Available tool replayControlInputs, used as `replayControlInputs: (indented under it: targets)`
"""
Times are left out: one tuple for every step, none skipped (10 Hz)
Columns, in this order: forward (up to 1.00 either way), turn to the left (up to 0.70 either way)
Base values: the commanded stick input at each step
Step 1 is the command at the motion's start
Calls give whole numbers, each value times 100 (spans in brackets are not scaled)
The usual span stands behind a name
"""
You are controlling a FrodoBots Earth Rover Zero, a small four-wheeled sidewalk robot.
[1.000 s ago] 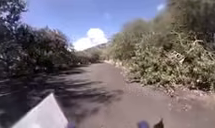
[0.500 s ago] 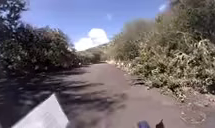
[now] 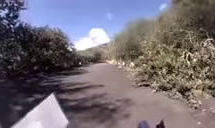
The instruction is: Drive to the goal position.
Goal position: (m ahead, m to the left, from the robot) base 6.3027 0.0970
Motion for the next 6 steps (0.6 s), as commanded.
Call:
replayControlInputs:
  targets:
    - [50,0]
    - [50,0]
    - [50,0]
    - [50,0]
    - [50,0]
    - [50,0]
